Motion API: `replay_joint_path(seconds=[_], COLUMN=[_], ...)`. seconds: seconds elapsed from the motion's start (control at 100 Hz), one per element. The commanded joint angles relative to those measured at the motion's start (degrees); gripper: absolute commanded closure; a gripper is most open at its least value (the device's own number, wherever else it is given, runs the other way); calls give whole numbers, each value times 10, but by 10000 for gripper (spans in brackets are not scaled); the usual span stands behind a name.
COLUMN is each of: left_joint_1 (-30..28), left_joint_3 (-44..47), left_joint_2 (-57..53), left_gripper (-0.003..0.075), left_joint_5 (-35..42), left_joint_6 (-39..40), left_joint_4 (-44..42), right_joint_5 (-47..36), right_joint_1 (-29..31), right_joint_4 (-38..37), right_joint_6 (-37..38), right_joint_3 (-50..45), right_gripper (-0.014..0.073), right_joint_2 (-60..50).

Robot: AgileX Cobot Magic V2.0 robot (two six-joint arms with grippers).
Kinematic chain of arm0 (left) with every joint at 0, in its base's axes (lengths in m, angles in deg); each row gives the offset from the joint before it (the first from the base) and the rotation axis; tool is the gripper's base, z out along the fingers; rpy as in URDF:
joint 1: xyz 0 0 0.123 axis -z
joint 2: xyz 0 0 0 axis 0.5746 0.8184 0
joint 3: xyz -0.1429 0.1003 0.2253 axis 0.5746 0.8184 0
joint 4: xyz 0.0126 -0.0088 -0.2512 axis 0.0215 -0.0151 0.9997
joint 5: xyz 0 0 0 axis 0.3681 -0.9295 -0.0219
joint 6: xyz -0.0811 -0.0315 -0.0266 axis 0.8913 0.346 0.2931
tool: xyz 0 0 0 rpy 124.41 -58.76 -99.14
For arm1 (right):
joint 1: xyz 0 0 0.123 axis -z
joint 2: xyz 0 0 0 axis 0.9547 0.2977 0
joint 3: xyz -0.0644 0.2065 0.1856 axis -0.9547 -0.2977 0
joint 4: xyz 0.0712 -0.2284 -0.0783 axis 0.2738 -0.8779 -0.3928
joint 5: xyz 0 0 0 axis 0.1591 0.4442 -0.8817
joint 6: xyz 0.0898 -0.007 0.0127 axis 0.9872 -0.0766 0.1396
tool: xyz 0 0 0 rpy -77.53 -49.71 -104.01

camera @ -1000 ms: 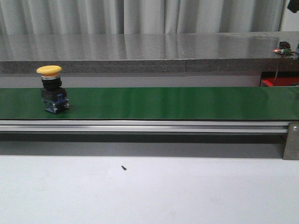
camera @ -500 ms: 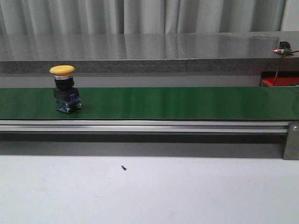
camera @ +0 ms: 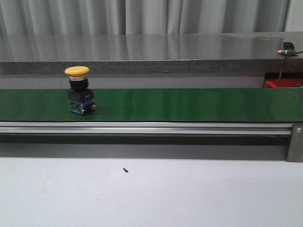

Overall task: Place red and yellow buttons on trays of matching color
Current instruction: 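Carry the red button into the red tray and open the right gripper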

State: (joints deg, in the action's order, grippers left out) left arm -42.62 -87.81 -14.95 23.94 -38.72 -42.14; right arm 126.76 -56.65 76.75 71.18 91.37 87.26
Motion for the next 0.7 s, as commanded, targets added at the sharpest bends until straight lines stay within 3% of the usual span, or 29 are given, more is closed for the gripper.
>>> replay_joint_path(seconds=[0.0,0.06,0.16,0.48,0.69], left_joint_1=[5,5,5,5,5], left_joint_3=[-16,-16,-16,-16,-16], left_joint_2=[2,2,2,2,2], left_gripper=[739,740,740,740,740], left_joint_5=[43,43,43,43,42], left_joint_6=[-1,-1,-1,-1,-1], left_joint_4=[14,14,14,14,14], right_joint_5=[-10,-10,-10,-1,-23], right_joint_1=[3,3,3,3,3], right_joint_4=[7,16,18,38,42], right_joint_6=[1,1,1,1,1], right_joint_3=[16,16,16,10,-47], right_gripper=[281,178,98,99,99], right_joint_2=[-32,-32,-32,-66,-140])
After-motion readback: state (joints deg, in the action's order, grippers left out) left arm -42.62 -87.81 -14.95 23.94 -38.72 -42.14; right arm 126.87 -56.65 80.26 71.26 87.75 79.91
